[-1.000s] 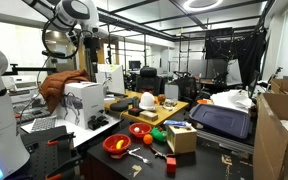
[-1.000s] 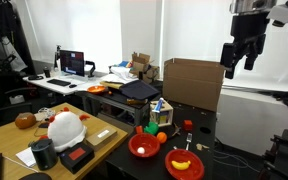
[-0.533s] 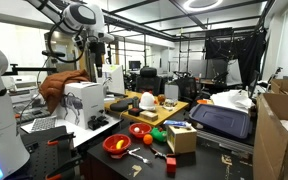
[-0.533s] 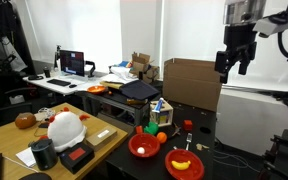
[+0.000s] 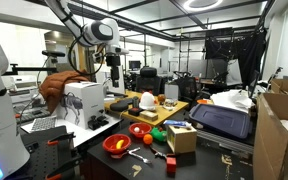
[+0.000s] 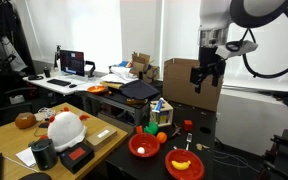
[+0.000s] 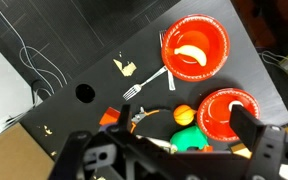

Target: Remove the toy banana from the orange plate, put it on the table, remove the white bowl from the orange plate and put it on the table

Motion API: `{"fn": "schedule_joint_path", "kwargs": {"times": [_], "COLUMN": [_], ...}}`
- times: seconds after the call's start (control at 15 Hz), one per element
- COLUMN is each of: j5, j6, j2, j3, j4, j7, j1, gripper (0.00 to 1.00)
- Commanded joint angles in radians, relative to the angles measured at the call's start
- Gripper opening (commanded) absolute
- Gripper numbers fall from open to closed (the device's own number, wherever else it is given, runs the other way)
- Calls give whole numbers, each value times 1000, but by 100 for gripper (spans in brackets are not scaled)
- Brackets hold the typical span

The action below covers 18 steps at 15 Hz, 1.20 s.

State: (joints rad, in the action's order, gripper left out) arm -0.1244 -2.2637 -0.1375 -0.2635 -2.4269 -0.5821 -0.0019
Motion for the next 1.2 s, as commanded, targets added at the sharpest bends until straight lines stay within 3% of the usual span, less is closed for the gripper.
{"fn": "schedule_joint_path", "kwargs": {"times": [0.0, 0.27, 0.6, 0.93, 1.13], "j5": [-45, -16, 77, 137, 121], "j6": [-53, -75, -82, -96, -119], "j2": [171, 321, 458, 527, 545], "j3": [44, 94, 109, 98, 102], "j4": [103, 199, 269, 269, 239], "j7": [3, 64, 268, 458, 500], "j1": [33, 81, 114, 115, 129], "gripper": [100, 100, 100, 100, 100]}}
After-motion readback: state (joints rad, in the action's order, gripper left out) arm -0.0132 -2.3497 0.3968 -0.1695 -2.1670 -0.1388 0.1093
